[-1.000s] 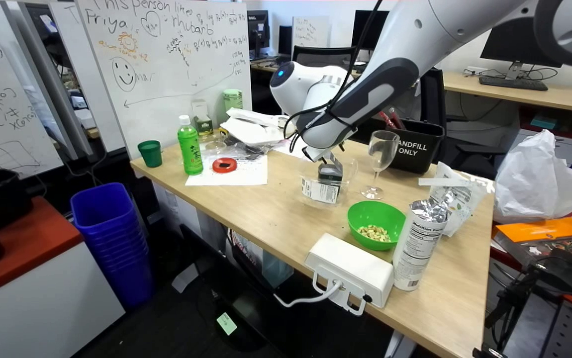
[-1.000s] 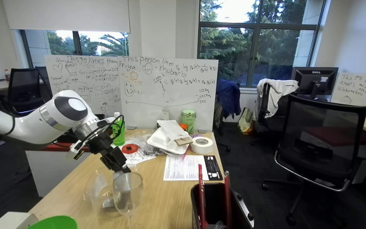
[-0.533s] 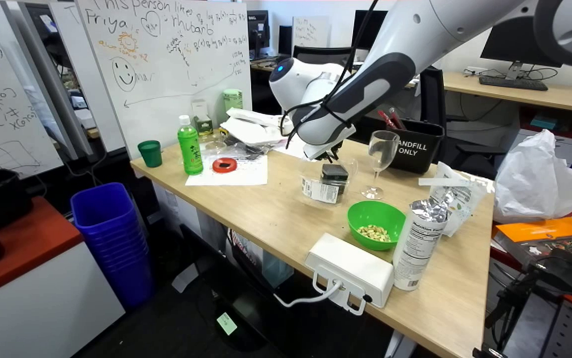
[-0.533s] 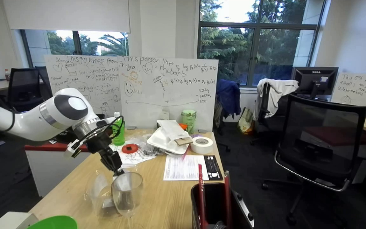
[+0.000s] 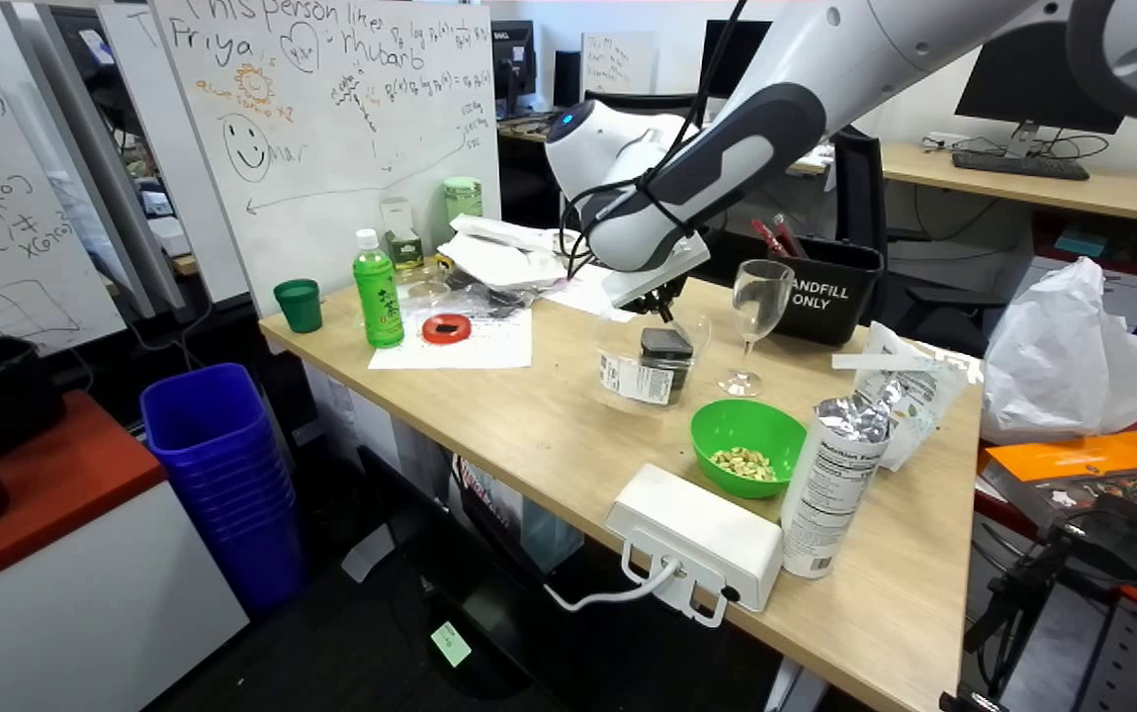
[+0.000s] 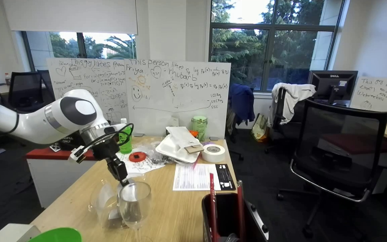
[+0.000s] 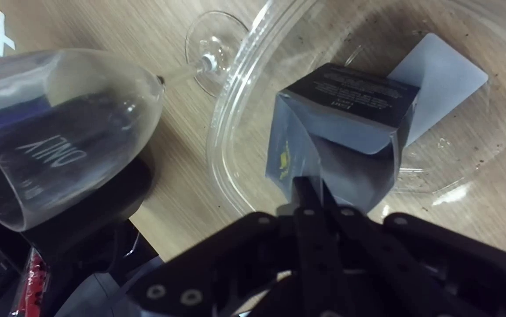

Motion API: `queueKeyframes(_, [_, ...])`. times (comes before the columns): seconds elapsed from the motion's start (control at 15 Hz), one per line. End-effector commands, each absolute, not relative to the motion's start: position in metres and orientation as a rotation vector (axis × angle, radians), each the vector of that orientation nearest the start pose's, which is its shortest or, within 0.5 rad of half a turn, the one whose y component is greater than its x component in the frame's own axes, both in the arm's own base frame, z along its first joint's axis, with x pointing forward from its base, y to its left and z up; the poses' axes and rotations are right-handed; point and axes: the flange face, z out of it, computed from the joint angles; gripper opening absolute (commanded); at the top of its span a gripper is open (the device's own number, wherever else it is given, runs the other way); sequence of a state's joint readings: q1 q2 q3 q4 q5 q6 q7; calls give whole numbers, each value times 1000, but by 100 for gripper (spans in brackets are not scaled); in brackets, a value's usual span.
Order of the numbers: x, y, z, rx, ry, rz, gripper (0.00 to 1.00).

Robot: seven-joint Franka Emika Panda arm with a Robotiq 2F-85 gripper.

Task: Move the black box to the left

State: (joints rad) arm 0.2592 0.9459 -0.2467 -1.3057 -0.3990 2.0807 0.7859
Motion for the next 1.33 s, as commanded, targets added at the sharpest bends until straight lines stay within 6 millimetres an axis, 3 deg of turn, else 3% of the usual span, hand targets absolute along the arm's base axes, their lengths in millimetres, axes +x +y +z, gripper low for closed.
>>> queueKeyframes(0.0, [727, 25, 194, 2562, -700, 78, 0])
queueKeyframes(0.47, [733, 4, 270, 2638, -902, 174, 0])
queueKeyframes(0.67, [729, -1, 290, 2670, -957, 197, 0])
queueKeyframes(1.07, [700, 1, 341, 2721, -1048, 342, 0])
queueKeyframes(1.27, [673, 21, 371, 2782, -991, 431, 0])
